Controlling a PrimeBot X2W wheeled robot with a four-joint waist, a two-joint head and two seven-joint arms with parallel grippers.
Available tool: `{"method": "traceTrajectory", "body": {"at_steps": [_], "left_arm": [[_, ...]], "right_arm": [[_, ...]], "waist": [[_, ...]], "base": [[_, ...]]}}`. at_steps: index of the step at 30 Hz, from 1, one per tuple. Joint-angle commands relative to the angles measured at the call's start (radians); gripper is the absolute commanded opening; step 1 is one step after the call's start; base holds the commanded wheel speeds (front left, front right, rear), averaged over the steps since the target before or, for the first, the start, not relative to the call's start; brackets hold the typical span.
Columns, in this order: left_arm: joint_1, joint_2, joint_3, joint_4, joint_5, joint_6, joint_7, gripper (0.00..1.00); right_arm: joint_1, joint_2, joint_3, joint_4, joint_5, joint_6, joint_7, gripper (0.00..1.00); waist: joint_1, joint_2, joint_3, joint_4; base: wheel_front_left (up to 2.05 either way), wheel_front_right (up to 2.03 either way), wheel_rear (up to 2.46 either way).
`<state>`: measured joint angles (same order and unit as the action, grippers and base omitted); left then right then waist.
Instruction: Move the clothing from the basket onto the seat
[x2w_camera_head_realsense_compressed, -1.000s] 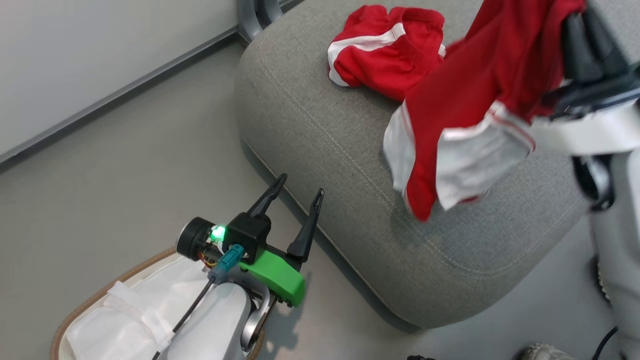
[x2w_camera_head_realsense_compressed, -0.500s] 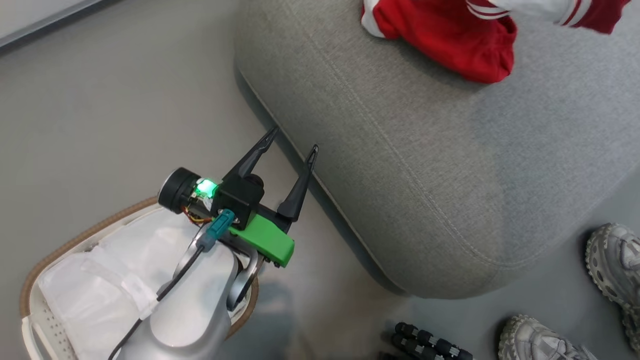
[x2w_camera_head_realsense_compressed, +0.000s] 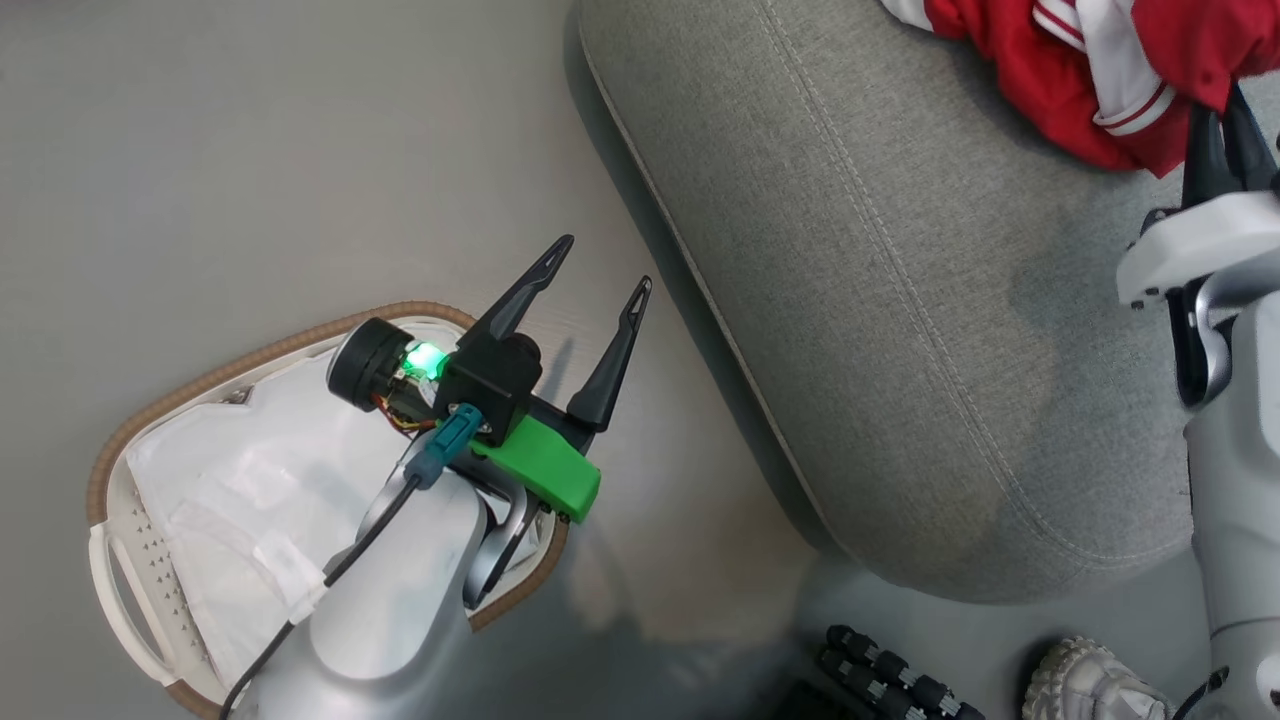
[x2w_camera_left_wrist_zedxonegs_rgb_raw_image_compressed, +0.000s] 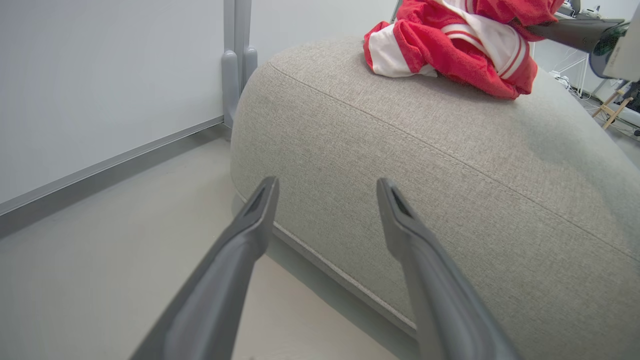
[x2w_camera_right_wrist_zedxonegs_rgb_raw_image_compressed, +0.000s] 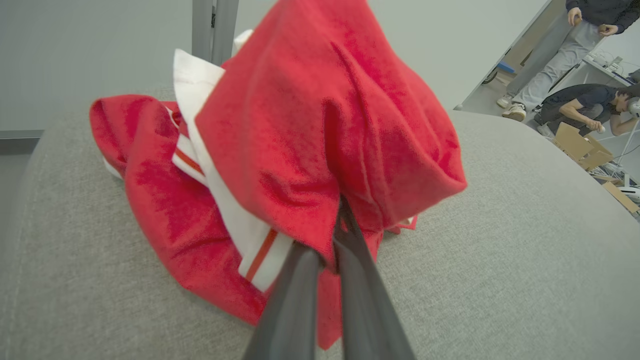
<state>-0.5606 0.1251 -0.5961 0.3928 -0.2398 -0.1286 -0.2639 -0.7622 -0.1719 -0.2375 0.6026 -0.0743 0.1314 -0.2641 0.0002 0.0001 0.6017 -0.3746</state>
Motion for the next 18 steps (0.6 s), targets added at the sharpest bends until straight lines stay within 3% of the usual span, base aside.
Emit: {"method": "traceTrajectory", "body": {"at_steps": [1,2,3,6,13,18], "left_arm": [[0.015,-0.003,0.004,0.002,-0.004,-0.003,-0.001,1.00],[0.023,-0.004,0.006,0.005,-0.005,-0.003,-0.001,1.00],[0.029,-0.003,0.009,0.007,-0.006,-0.003,-0.001,1.00],[0.047,-0.007,0.028,0.012,-0.014,-0.003,-0.001,1.00],[0.120,-0.027,0.091,0.018,-0.014,-0.003,-0.001,1.00],[0.175,-0.039,0.134,0.014,-0.003,-0.003,-0.001,1.00]], "right_arm": [[0.032,0.003,-0.025,-0.010,0.008,-0.001,0.000,0.30],[0.063,0.014,-0.036,-0.019,0.009,-0.001,0.000,0.42],[0.083,0.023,-0.053,-0.031,0.014,-0.001,0.000,1.00],[0.147,0.051,-0.100,-0.087,0.030,-0.001,0.000,1.00],[0.291,0.079,-0.104,-0.166,0.039,-0.001,0.000,1.00],[0.357,0.102,-0.053,-0.205,0.052,-0.001,0.000,1.00]], "waist": [[-0.0002,-0.0001,-0.017,-0.004],[-0.0002,-0.0001,-0.026,-0.008],[-0.0002,-0.0001,-0.036,-0.013],[-0.0002,-0.0001,-0.072,-0.025],[-0.0002,-0.0001,-0.178,-0.030],[-0.0002,-0.0001,-0.259,-0.011]], "base": [[0.00,0.00,0.00],[0.00,0.00,0.00],[0.00,0.00,0.00],[0.00,0.00,0.00],[0.00,0.00,0.00],[0.00,0.00,0.00]]}}
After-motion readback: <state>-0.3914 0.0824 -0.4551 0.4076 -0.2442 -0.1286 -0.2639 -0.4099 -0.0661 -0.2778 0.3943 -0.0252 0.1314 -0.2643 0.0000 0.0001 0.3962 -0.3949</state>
